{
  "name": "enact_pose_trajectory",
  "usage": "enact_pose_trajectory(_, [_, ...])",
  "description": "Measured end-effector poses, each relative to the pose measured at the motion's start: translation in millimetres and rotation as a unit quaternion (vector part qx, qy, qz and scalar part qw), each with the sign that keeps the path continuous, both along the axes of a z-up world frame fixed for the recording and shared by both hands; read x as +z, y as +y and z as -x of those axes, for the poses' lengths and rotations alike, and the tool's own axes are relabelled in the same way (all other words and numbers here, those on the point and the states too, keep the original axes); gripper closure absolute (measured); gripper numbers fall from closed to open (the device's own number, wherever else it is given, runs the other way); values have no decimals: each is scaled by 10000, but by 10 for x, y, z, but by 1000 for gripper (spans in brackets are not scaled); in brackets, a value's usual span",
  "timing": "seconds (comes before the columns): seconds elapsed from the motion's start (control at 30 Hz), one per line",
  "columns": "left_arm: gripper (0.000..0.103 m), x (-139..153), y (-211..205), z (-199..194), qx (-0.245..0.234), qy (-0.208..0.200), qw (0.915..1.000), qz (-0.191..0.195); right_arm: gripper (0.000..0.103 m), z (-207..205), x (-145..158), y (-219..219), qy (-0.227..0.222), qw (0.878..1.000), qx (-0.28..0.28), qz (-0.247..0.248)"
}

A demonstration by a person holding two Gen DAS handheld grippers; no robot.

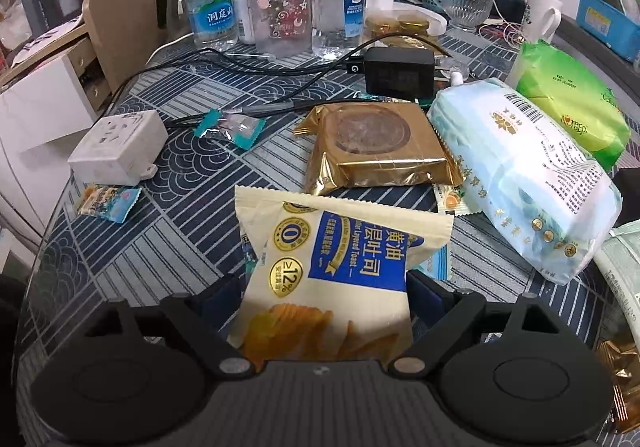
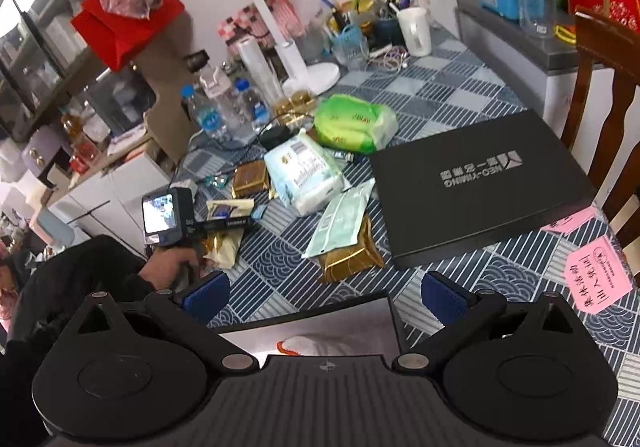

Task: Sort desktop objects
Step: 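Close the left gripper on the toast bag and lift it, then carry the held toast bag with the left gripper toward the open black box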

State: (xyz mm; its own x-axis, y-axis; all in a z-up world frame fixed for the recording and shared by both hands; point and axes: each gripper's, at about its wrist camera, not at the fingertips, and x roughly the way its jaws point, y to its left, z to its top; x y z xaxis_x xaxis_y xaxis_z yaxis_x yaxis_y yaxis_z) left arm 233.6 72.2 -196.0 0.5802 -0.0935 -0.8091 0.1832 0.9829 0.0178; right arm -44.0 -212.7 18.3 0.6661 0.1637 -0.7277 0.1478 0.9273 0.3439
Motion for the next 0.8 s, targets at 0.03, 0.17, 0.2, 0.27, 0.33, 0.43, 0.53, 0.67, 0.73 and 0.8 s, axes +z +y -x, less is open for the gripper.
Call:
enact_pose_trajectory(0.03, [0, -2, 2, 3, -10, -28, 10000, 7, 0, -14, -10, 20, 22, 10000, 34, 11])
enact_pose_trajectory(0.17, [0, -12, 8, 16, -52, -141, 9999, 36, 0, -41, -23, 71, 56, 9999, 86, 61])
enact_pose_trajectory(0.2, [0, -15, 11, 20, -62, -168, 9998, 43, 0, -34, -28, 75, 65, 9999, 84, 54])
enact_pose_trajectory(0.27, [0, -20, 18, 22, -66, -186, 9998, 49, 0, -20, -39, 84, 84, 9999, 81, 40])
enact_pose_trajectory(0.33, [0, -19, 22, 18, -62, -168, 9998, 45, 0, -6, -49, 93, 102, 9999, 79, 26])
enact_pose_trajectory(0.43, [0, -15, 22, 4, -73, -132, 9999, 30, 0, 14, -65, 105, 129, 9999, 74, 5])
enact_pose_trajectory(0.53, [0, 9, 10, -7, -53, -120, 9999, 11, 0, 35, -80, 118, 156, 9999, 70, -17])
enact_pose_trajectory(0.67, [25, 44, -10, -6, -28, -105, 9999, -25, 0, 63, -101, 135, 193, 9998, 65, -45])
enact_pose_trajectory(0.73, [28, 50, -14, 5, -19, -64, 10000, -46, 0, 77, -111, 144, 211, 9997, 62, -59])
enact_pose_trajectory(0.8, [29, 56, -19, 17, -11, -23, 10000, -66, 0, 90, -120, 152, 226, 9997, 57, -73])
